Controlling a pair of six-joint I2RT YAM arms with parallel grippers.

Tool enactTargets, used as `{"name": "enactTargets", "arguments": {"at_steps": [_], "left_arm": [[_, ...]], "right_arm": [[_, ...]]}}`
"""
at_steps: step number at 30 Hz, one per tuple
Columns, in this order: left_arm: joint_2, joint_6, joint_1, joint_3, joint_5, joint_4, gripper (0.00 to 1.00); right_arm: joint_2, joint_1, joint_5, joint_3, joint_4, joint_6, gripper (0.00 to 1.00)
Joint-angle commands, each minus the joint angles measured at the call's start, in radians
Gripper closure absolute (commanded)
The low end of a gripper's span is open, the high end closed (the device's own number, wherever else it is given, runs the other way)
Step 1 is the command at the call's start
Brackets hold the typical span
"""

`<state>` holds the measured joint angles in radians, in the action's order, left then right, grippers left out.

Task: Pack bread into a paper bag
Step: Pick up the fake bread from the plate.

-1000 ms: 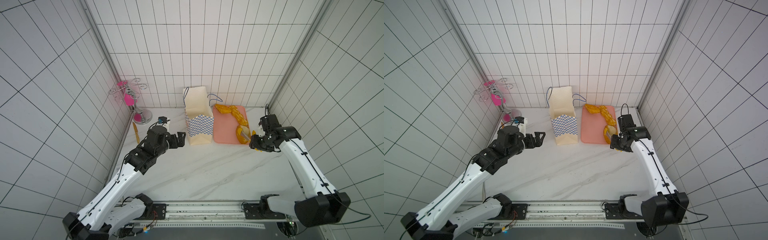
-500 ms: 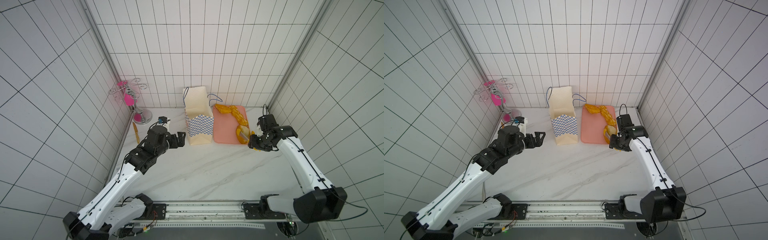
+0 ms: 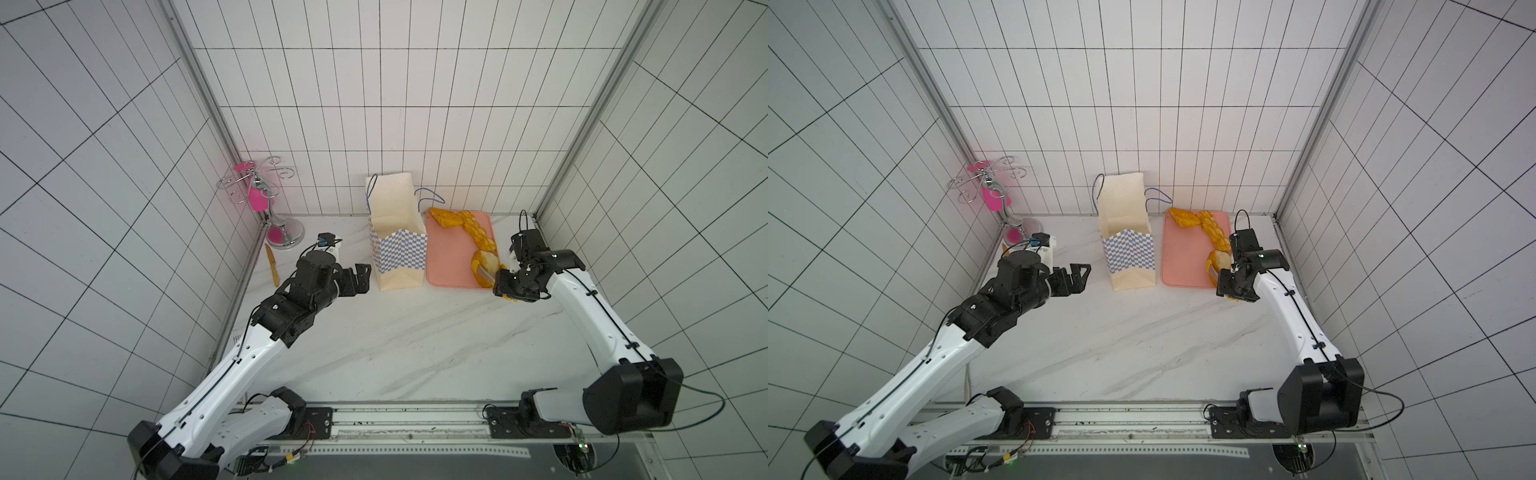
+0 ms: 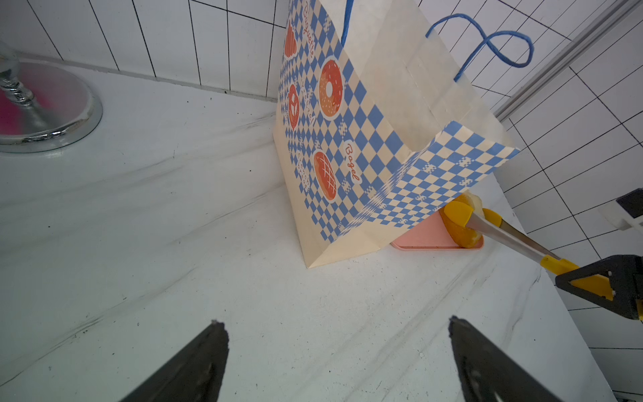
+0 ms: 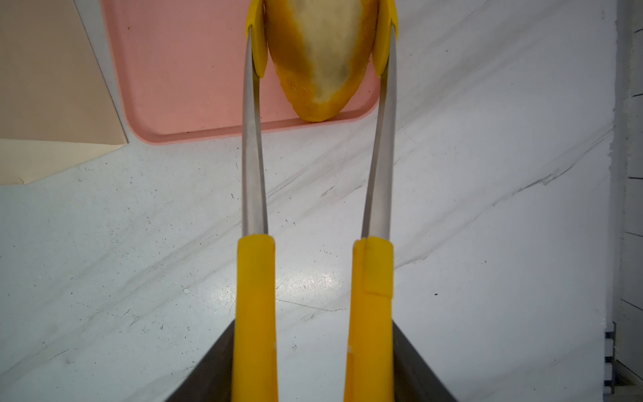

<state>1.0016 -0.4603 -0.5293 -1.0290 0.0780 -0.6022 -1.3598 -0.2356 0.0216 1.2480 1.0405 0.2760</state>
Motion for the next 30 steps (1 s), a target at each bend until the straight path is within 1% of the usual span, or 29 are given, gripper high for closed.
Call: {"name": "enactTargets", "arguments": {"at_steps": [1, 4, 8, 15, 25, 28, 30], "left_arm": [[0.006, 0.014, -0.006, -0.007, 0.005, 0.014, 0.01], [0.006, 0.011, -0.006, -0.009, 0.004, 0.014, 0.01], [0.003, 0.004, -0.006, -0.014, -0.002, 0.013, 0.01], [0.006, 0.0, -0.006, -0.015, 0.002, -0.01, 0.01], [0.009, -0.008, -0.007, -0.017, -0.001, -0.007, 0.01], [0.02, -0.008, -0.008, -0.016, -0.006, -0.008, 0.01], [0.02, -0.009, -0.007, -0.013, -0.006, -0.006, 0.01]], "right_arm": [[-0.017, 0.001, 0.009, -0.03, -0.033, -0.014, 0.45], [-0.024, 0.005, 0.014, -0.025, -0.04, -0.015, 0.55], [-0.021, 0.01, 0.01, 0.003, -0.04, -0.014, 0.61], [-0.009, 0.012, 0.016, 0.101, -0.044, -0.017, 0.63], [-0.042, 0.013, 0.055, 0.361, -0.012, -0.025, 0.63], [-0.04, 0.013, 0.086, 0.424, -0.022, -0.037, 0.63], [-0.048, 0.013, 0.127, 0.481, -0.023, -0.052, 0.63]]}}
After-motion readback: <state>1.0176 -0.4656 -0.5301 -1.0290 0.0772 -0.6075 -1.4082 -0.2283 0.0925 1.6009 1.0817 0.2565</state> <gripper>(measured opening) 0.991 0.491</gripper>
